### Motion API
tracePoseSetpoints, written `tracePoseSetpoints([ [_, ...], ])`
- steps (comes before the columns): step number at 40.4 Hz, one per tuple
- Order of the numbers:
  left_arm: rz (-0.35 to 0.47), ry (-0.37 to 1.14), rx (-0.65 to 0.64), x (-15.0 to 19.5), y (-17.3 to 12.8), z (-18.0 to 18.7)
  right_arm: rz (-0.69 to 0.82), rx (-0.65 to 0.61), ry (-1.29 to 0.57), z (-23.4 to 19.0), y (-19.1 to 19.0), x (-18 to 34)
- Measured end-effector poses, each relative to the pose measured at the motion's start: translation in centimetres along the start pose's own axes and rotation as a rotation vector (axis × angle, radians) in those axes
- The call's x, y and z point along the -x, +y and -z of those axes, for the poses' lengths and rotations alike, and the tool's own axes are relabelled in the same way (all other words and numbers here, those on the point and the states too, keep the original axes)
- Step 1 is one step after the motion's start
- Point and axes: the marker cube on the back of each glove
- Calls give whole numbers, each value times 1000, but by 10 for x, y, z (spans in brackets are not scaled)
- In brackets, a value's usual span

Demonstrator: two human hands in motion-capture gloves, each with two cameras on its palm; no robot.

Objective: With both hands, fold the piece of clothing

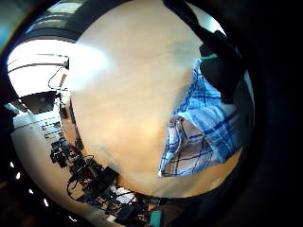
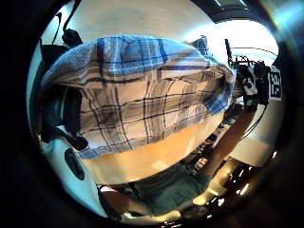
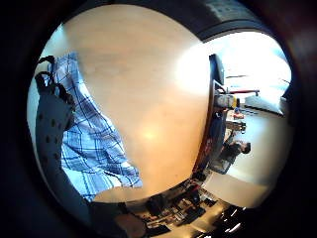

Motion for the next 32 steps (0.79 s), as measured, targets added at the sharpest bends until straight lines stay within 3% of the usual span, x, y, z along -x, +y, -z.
tracePoseSetpoints([
  [4,33,-27,-57,-1,-6,-3,-252,-7,247,-1,10,-17],
  [6,41,-27,-25,-2,-3,-6,-335,16,317,-3,15,-23],
  [10,58,-34,7,-2,0,-11,-355,34,322,-10,14,-26],
  [17,117,-67,-92,7,-4,-12,-384,-16,322,-15,13,-35],
  [20,96,-37,-95,9,7,-6,-373,-154,349,-4,13,-41],
  [23,94,-24,-102,14,19,4,-343,-215,333,6,21,-41],
  [29,41,-43,-328,26,24,30,-306,-319,259,24,43,-45],
  [32,-8,-2,-361,24,37,29,-301,-348,221,19,53,-62],
])
